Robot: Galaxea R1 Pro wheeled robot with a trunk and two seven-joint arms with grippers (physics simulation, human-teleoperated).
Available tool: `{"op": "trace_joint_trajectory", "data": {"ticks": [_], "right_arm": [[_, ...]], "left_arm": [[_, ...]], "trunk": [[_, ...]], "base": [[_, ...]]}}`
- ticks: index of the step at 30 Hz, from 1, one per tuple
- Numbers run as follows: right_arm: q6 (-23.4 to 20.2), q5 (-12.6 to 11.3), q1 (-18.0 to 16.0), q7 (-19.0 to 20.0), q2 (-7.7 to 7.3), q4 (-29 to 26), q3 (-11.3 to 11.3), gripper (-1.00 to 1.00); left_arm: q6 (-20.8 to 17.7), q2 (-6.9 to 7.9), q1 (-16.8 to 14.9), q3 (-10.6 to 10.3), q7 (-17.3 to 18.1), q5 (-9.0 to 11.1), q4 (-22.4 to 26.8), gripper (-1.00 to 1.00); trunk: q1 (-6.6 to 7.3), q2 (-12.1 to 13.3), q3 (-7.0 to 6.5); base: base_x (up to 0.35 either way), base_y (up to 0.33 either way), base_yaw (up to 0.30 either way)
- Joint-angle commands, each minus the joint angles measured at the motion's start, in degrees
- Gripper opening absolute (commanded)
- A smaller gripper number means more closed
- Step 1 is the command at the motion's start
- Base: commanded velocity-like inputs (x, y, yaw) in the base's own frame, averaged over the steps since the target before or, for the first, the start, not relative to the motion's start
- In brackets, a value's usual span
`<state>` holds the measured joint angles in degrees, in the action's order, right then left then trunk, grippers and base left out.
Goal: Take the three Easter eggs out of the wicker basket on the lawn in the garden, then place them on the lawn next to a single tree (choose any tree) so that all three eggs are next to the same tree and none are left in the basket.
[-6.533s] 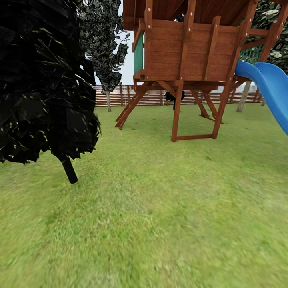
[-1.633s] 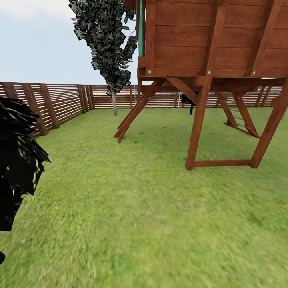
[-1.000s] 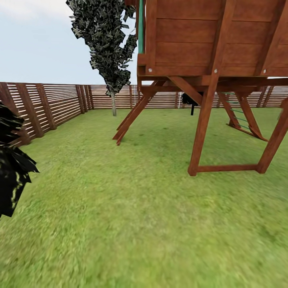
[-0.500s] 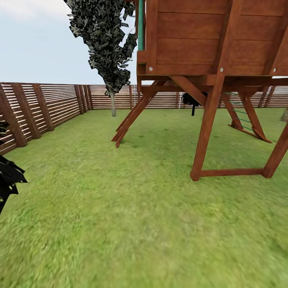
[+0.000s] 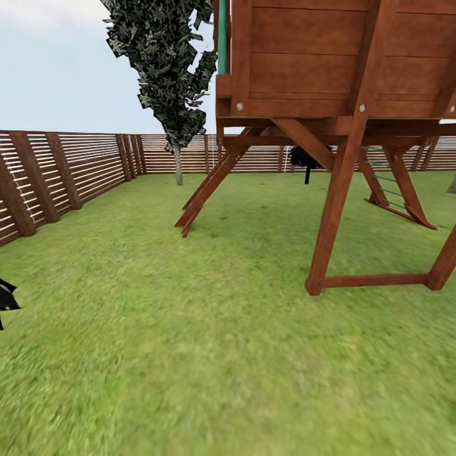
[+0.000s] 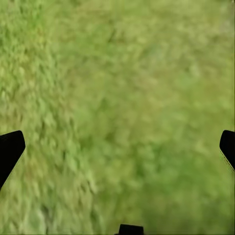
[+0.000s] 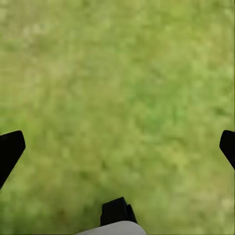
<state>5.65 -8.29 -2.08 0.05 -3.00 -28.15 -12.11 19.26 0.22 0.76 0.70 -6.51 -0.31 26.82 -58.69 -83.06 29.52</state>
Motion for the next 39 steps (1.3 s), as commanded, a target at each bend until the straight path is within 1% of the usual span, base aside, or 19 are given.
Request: {"op": "trace_joint_trajectory", "data": {"ticks": [1,7,15,39], "right_arm": [[0.23,-0.6,-0.03,-0.02,0.03,0.02,0.07,1.0],[0.24,-0.59,-0.03,0.03,0.24,0.02,0.07,1.0],[0.24,-0.41,-0.03,0.04,0.36,0.02,0.16,1.0],[0.24,-0.24,-0.03,0.04,0.39,-0.15,0.25,1.0]], "left_arm": [[0.08,-0.03,0.03,0.0,-0.12,-0.04,0.04,1.0],[0.08,-0.07,0.03,0.0,-0.14,-0.04,-0.01,1.0],[0.08,-0.17,0.02,-0.03,-0.08,-0.04,-0.02,1.0],[0.1,-0.57,0.03,-0.2,-0.08,-0.23,-0.11,1.0]], "trunk": [[-0.04,-0.02,0.04],[-0.04,-0.02,0.04],[-0.04,-0.02,0.04],[-0.04,-0.02,0.04]], "base": [[0.335,0.0,0.0],[0.335,0.0,-0.006],[0.335,0.059,-0.1],[0.318,0.146,-0.004]]}}
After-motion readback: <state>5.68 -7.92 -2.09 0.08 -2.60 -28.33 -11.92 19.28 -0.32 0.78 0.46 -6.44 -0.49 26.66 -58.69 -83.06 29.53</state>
